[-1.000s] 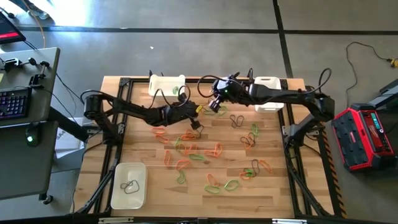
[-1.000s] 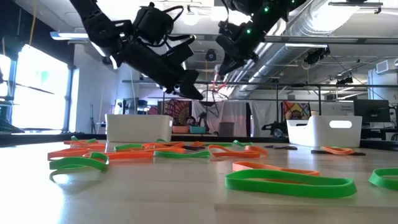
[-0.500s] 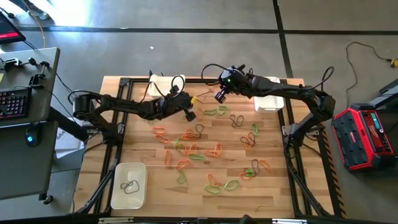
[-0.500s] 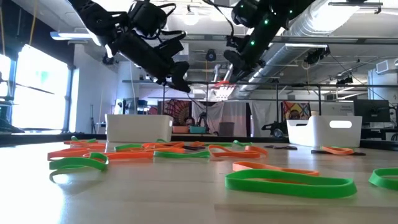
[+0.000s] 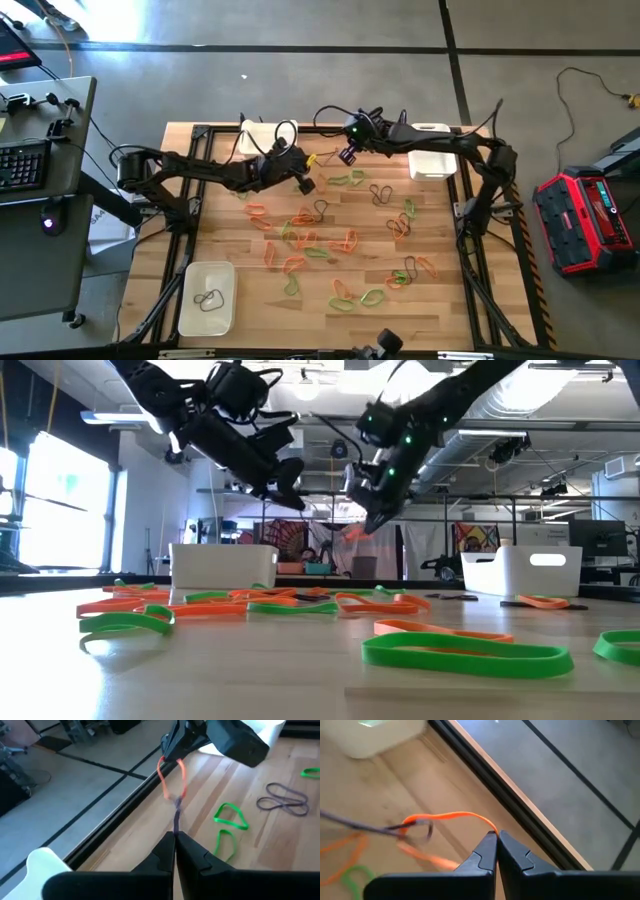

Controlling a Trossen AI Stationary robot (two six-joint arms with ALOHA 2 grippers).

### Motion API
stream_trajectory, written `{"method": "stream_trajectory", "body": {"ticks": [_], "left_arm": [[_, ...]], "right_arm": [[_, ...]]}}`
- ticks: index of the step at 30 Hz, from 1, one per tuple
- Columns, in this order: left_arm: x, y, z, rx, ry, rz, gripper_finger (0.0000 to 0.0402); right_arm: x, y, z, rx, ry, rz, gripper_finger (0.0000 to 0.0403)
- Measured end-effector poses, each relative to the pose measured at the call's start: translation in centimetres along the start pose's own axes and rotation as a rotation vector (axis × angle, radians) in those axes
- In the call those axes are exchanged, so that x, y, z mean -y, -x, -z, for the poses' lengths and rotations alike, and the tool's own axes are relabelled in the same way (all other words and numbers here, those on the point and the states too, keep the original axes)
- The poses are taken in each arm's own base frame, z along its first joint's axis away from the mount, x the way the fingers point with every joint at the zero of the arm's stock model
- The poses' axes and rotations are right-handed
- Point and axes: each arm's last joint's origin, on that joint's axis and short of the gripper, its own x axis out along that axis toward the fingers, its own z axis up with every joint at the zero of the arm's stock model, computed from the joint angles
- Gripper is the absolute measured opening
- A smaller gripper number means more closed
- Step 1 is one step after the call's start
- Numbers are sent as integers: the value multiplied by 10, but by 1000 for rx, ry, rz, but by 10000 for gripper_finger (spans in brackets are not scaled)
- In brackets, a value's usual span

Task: Sort rubber bands into baskets
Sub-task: Put the orange rubber band into the top right white bin

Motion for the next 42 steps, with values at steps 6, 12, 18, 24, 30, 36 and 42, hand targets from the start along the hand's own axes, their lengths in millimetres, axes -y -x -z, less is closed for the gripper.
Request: {"method": "stream_trajectory", "body": {"ticks": [6,12,18,24,30,36,42], "left_arm": [[-7,-13,10,-47,40,49,0],[-3,-18,19,-84,30,40,0],[3,-4,5,-18,38,71,0],[-1,-2,4,-27,38,58,0],[-3,-9,11,-57,-4,53,14],[-5,-12,10,-35,-13,36,65],[-6,-12,7,-8,26,29,123]], "right_arm": [[4,-18,5,-28,-21,6,0],[9,-36,13,-83,-44,33,0],[15,-51,19,-104,-70,52,0],[18,-51,18,-104,-80,53,0],[8,-43,15,-80,-53,31,0],[-4,-34,12,-60,-20,6,0],[-6,-10,1,5,-8,-94,0]]}}
